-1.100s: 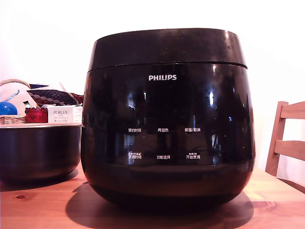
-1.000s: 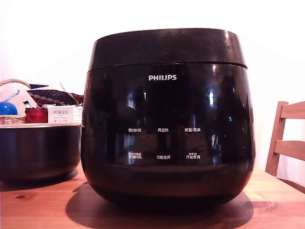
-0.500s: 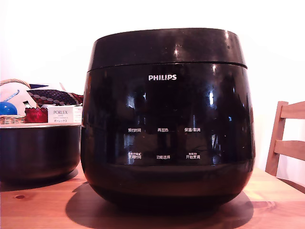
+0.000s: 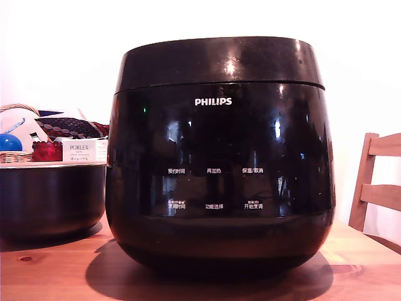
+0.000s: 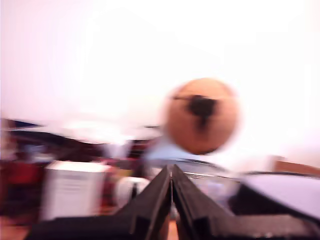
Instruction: Open the rice cooker by pressing the large metal button on the top of its lid with medium force
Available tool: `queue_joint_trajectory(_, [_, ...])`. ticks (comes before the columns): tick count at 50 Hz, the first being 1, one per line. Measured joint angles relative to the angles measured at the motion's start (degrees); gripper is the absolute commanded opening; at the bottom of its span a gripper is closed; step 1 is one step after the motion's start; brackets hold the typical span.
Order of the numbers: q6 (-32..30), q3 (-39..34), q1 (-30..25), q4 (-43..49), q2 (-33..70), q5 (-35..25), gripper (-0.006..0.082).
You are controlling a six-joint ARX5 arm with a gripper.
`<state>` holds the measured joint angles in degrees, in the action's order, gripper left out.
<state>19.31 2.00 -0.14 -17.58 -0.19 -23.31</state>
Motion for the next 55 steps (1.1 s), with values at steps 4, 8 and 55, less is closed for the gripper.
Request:
queue_joint_trajectory(4, [1.5,1.2,-1.1,0.5,0.0,-4.2,-0.0021])
queue_joint_trajectory(8, [2.0,3.4,-2.4,1.7,0.0,-7.7,-0.0021])
queue_joint_trajectory(55, [-2.1,13.2,-32.8,-8.4,27.4,-0.3,-0.0021])
